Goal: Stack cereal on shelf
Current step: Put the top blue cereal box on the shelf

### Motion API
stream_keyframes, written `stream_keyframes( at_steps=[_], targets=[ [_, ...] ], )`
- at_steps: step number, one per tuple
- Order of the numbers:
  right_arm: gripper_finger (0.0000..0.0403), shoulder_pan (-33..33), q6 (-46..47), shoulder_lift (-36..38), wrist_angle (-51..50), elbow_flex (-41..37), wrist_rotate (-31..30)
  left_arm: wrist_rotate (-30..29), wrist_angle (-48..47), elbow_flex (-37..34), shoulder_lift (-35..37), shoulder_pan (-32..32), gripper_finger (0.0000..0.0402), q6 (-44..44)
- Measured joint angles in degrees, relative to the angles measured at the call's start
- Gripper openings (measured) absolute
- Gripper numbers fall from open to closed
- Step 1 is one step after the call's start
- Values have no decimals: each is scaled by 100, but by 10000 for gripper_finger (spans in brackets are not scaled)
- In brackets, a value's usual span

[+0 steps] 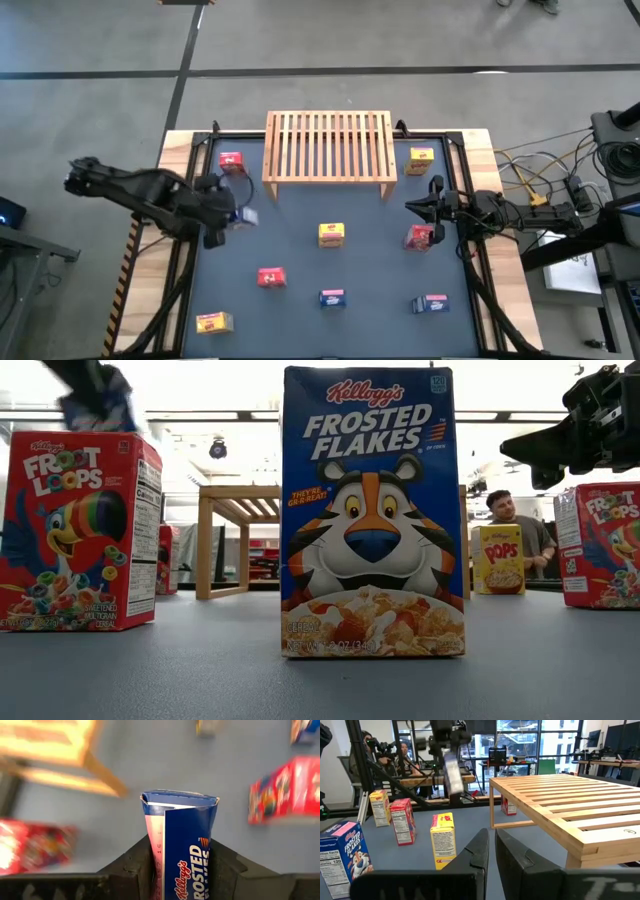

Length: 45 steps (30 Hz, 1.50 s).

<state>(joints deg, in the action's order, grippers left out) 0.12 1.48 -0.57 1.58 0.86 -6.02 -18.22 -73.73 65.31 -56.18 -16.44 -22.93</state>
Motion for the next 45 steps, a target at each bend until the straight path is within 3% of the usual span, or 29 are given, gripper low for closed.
stream_keyframes(
  at_steps=[8,14,21,26,29,35,45],
  targets=[
    [22,2,0,1,-1,0,0,-1052,-60,1344,-403,446,121,1885],
    [22,0,0,1,-1,0,0,-1103,227,2119,-869,1373,121,3566],
    [22,0,0,0,-1,0,0,184,474,2933,-1558,3130,121,5110],
    [22,0,0,0,-1,0,0,1315,381,3576,-2250,4264,121,5663],
    [22,2,0,-1,1,0,0,1689,86,3980,-2736,4735,121,5924],
    [22,0,0,-1,-1,0,0,1933,-801,4924,-3859,5174,121,6257],
    [22,0,0,-1,-1,0,2,2234,-1529,6967,-5462,5218,125,6419]
  ],
)
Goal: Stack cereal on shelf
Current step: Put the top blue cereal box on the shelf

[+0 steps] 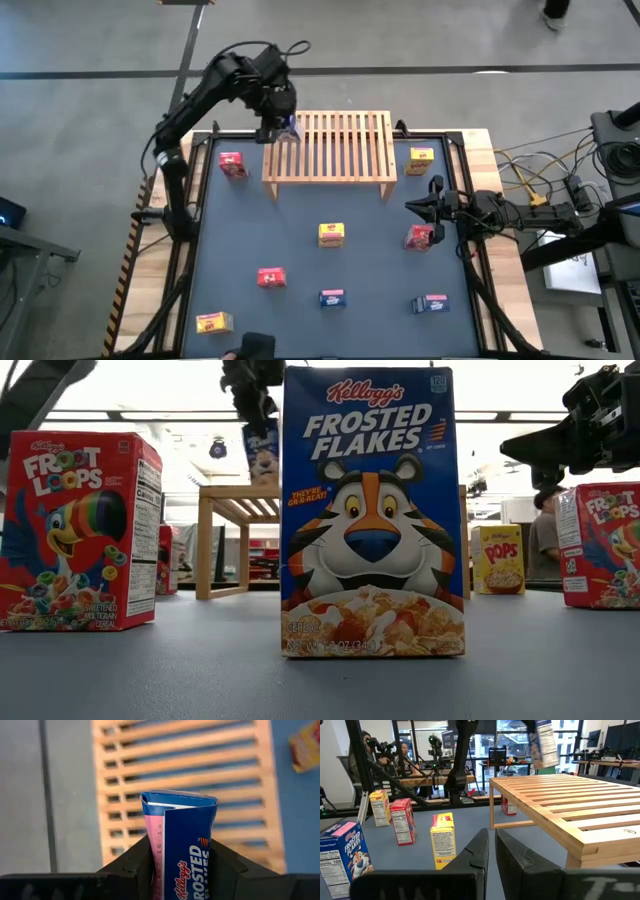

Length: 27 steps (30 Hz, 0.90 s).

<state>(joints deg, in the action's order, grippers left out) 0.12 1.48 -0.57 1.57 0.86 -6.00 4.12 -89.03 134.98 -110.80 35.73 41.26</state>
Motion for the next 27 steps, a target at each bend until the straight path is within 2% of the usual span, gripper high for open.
stream_keyframes(
  at_steps=[3,12,27],
  targets=[
    [22,2,0,0,0,0,-2,93,-45,-291,48,38,141,104],
    [22,0,0,0,9,0,-2,294,-101,-453,92,246,202,-47],
    [22,1,0,0,19,0,-2,299,-101,-475,310,356,253,-308]
  ],
)
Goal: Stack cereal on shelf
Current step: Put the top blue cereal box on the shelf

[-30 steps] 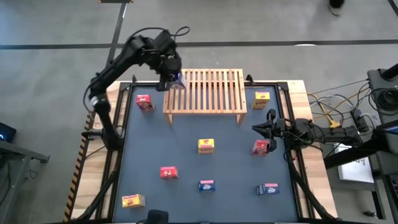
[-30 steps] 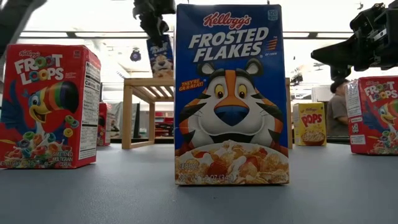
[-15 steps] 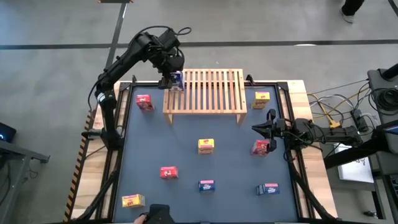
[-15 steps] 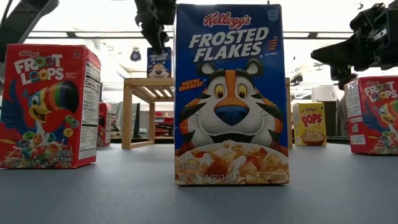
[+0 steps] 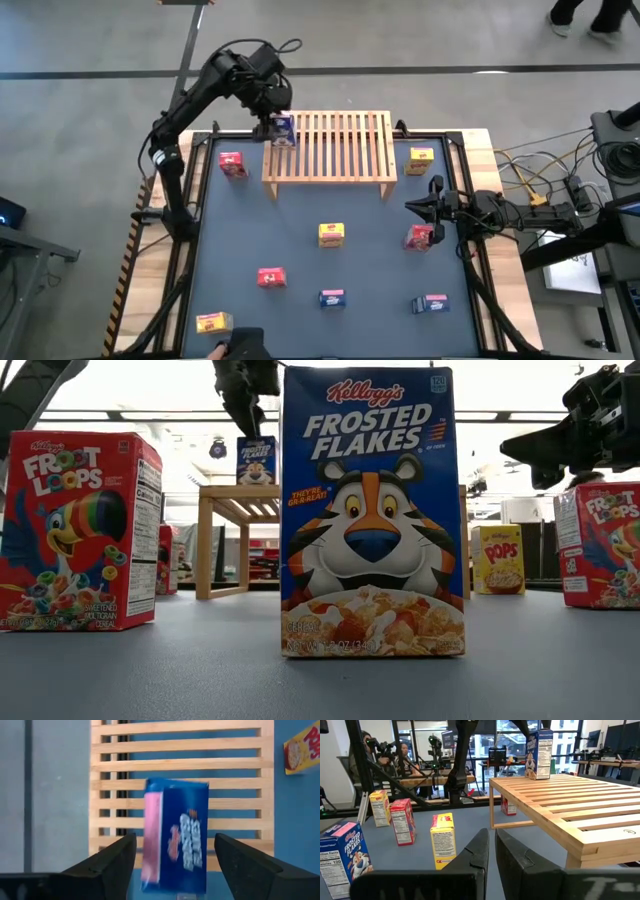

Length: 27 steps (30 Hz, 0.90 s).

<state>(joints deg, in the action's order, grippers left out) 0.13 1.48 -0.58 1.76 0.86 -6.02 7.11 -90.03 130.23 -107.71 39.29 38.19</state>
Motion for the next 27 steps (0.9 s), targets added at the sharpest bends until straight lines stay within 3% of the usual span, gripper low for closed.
stream_keyframes(
  at_steps=[10,14,18,22,27],
  targets=[
    [22,-1,0,0,2,0,0,410,8,-61,695,109,254,-379],
    [22,1,0,0,2,0,0,814,26,-532,1287,245,254,-585],
    [22,1,0,0,2,0,0,1116,616,-1855,2211,362,254,-808],
    [22,-1,0,0,2,0,0,1448,2222,-3758,3399,392,254,-1034],
    [22,-1,0,0,2,0,0,1443,4738,-5871,4677,413,254,-1447]
  ],
)
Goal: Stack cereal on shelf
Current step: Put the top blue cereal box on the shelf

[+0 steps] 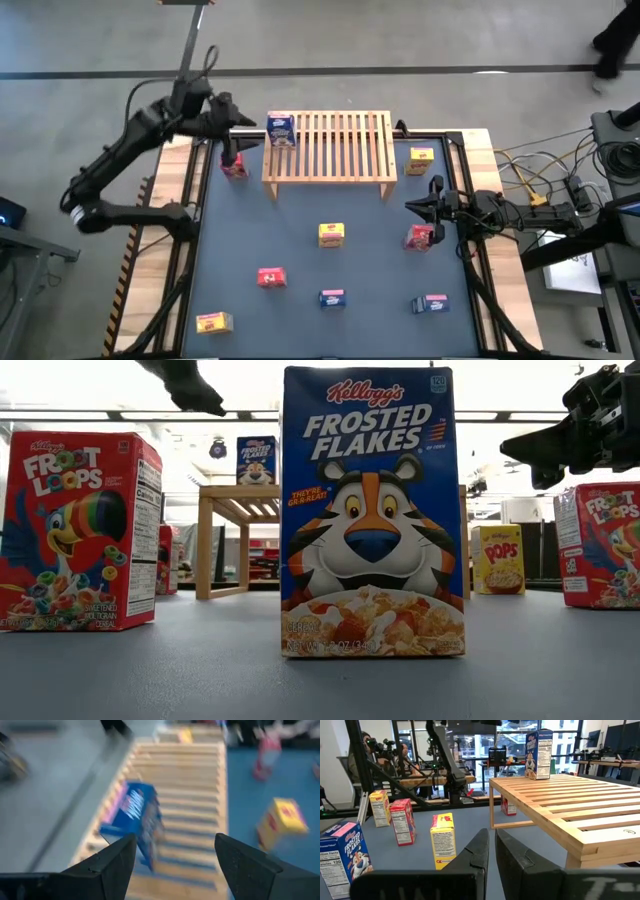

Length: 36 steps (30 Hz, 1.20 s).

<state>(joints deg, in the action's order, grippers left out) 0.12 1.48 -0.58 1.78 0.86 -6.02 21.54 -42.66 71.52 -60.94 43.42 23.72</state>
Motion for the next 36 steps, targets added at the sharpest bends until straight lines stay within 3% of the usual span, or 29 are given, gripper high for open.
stream_keyframes(
  at_steps=[5,11,16,28,36],
  targets=[
    [22,2,0,0,0,0,0,-171,1755,-1482,615,4,254,-93],
    [22,2,0,0,1,0,0,-571,2721,-2479,742,207,254,-50],
    [22,0,0,1,0,0,0,-536,3059,-2771,700,553,254,-150],
    [22,2,0,1,2,0,0,1109,3511,-2826,52,1201,254,-334],
    [22,0,0,0,0,0,0,1407,4149,-2826,-482,1278,254,-348]
  ],
)
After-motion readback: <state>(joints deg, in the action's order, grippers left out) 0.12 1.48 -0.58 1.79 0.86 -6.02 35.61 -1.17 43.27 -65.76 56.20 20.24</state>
